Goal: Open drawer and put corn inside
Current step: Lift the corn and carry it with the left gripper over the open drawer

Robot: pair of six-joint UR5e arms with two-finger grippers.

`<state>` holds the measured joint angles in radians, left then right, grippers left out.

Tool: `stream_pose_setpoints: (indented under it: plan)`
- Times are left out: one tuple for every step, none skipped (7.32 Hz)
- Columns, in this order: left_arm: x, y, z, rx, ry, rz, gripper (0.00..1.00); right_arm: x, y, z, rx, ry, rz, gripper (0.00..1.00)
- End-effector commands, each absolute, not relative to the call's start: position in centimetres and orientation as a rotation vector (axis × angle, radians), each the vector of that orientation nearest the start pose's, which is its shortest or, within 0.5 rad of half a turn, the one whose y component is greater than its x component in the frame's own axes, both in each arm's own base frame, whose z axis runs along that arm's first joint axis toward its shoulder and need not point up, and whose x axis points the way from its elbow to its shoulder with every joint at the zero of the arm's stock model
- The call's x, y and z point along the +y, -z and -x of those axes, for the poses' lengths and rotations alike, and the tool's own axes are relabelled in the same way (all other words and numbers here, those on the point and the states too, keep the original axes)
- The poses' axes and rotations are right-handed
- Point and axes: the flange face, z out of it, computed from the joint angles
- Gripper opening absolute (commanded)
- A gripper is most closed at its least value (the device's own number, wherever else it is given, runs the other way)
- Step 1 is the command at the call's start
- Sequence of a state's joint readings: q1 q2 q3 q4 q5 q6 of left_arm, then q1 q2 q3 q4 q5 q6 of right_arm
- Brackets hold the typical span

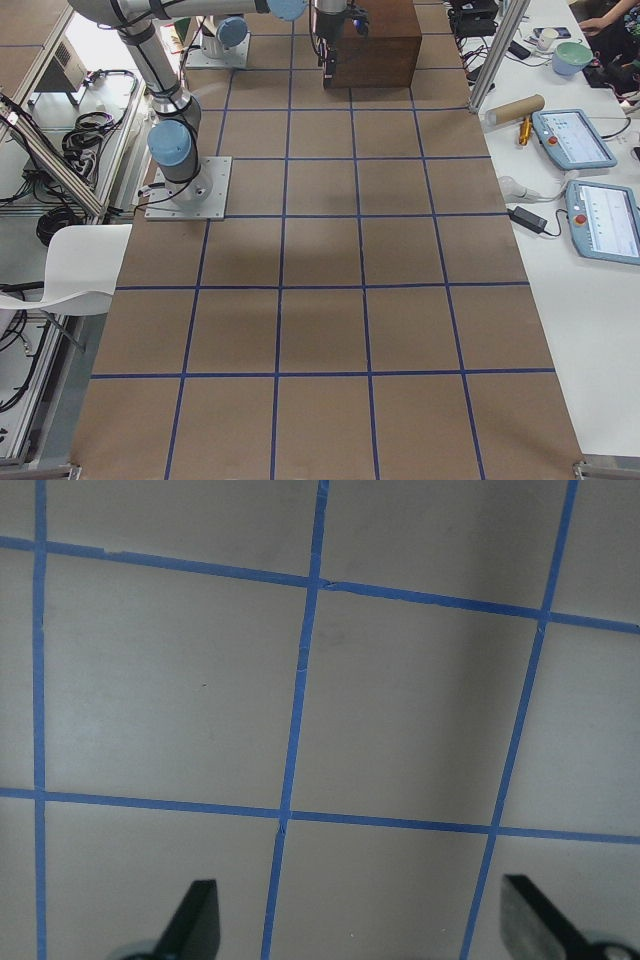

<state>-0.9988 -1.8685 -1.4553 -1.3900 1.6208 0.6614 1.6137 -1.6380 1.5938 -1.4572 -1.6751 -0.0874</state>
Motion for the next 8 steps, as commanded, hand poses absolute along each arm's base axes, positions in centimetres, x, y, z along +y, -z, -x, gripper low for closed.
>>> stream_pose_setpoints:
  plan:
    - [-60.6, -40.4, -14.3, 3.143, -0.005, -0.102, 0.0, -45.1, -49.8, -14.2, 3.235, -0.118, 0.217, 1.0]
    - [-61.4, -39.7, -11.6, 3.15, -0.021, -0.121, 0.0, -45.0, -49.8, -14.2, 3.235, -0.116, 0.215, 1.0]
    - [-61.9, -38.6, -10.0, 3.159, -0.049, -0.138, 0.0, -45.1, -49.8, -14.2, 3.235, -0.118, 0.215, 1.0]
    - [-61.7, -37.3, -9.4, 3.169, -0.084, -0.141, 0.0, -45.0, -49.8, -14.2, 3.235, -0.116, 0.215, 1.0]
    - [-61.4, -35.5, -9.5, 3.174, -0.125, -0.139, 0.0, -45.0, -49.8, -14.2, 3.235, -0.116, 0.217, 1.0]
    - [-61.4, -34.4, -9.3, 3.186, -0.134, -0.134, 0.0, -45.0, -49.8, -14.2, 3.235, -0.118, 0.215, 1.0]
    - [-61.7, -34.2, -9.0, 3.22, -0.117, -0.122, 0.0, -45.0, -49.8, -14.2, 3.235, -0.116, 0.215, 1.0]
    - [-61.6, -34.4, -9.1, 3.227, -0.108, -0.112, 0.74, -45.0, -49.8, -14.2, 3.235, -0.116, 0.217, 1.0]
